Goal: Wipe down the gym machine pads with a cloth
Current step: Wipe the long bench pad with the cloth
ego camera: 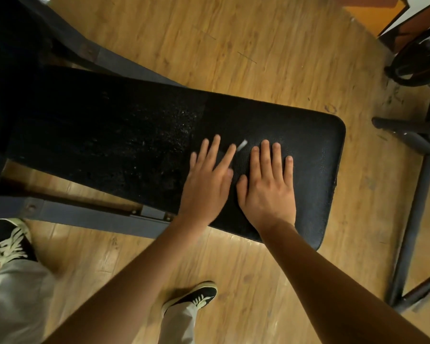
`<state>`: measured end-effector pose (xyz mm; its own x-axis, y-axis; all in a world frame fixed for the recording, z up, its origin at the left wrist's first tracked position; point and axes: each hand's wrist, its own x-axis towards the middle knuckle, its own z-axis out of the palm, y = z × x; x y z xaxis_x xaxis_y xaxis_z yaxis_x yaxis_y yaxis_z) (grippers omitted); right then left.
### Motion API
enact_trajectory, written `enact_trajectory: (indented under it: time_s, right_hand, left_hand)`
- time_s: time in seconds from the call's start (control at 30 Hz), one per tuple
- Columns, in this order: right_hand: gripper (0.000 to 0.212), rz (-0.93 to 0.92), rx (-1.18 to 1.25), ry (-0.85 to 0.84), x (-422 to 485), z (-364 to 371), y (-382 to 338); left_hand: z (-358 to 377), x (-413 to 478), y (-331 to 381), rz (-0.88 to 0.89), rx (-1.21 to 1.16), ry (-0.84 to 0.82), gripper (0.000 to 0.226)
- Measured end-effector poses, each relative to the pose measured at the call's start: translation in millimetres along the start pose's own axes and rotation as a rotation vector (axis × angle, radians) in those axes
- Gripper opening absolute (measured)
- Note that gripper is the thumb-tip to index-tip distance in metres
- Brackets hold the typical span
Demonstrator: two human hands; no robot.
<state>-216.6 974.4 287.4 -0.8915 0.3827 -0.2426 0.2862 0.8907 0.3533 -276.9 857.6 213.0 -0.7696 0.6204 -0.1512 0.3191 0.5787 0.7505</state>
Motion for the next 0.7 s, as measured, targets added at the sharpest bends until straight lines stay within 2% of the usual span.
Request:
enact_trajectory:
  time_s: [0.17,0.47,0.57,0.7]
  right_hand:
    - [0.064,-0.003,0.008,0.013,0,1,1]
    - [0.063,0.0,0.008,0.028,0,0,0]
    - [0.064,0.0,0.001,0.018,0,1,0]
    - [0.064,0.004,-0.005,0.02,0,0,-1]
  left_hand:
    - [8,-46,-5,-0.025,0.049,-0.07,0.053]
    - [7,-19,-2,-0.041,0.007,0.019,0.052]
    - [2,7,-4,0.023,-0.012,0.063,0.051]
    - [-4,42,-6,0.135,0.009,0.044,0.052]
